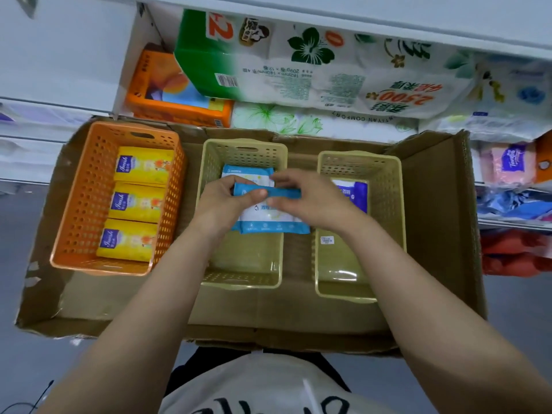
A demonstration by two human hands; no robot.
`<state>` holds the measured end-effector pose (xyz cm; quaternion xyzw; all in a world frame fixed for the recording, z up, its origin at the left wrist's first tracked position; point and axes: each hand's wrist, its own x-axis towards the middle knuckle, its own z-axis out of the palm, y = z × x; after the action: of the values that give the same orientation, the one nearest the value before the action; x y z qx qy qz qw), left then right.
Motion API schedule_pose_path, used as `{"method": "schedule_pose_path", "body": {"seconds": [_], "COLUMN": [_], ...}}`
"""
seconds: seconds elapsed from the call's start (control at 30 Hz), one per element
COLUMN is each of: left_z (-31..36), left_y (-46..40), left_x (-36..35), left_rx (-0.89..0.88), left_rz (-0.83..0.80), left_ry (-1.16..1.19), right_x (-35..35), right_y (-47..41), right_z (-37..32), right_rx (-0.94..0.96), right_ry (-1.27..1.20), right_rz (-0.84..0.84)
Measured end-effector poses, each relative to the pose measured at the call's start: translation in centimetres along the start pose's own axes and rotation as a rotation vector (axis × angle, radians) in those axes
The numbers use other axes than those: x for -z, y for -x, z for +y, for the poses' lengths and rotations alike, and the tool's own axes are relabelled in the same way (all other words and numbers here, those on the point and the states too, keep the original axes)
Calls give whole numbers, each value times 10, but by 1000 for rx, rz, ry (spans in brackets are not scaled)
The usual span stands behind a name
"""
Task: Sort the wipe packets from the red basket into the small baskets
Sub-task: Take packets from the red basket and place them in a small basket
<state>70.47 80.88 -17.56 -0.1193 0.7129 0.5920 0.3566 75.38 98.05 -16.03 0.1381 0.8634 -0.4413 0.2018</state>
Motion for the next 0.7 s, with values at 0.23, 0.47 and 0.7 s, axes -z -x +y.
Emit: {"method": "schedule_pose_path", "body": {"seconds": [0.23, 0.47, 0.7], "left_z": [-32, -70, -75], "left_y": [-5, -21, -25], "left_x": [63, 88, 97], "left_rx": [-256, -128, -62], "left_rz": [401, 168, 73], "left_ry": [-293, -307, -172], "right_x": [-62, -133, -157], "right_y": [-11, -29, -29], "right_z": [-19, 4, 20], "right_rx": [-59, -168, -194], "right_ry": [310, 558, 642], "right_rz": [-42, -244, -161]}}
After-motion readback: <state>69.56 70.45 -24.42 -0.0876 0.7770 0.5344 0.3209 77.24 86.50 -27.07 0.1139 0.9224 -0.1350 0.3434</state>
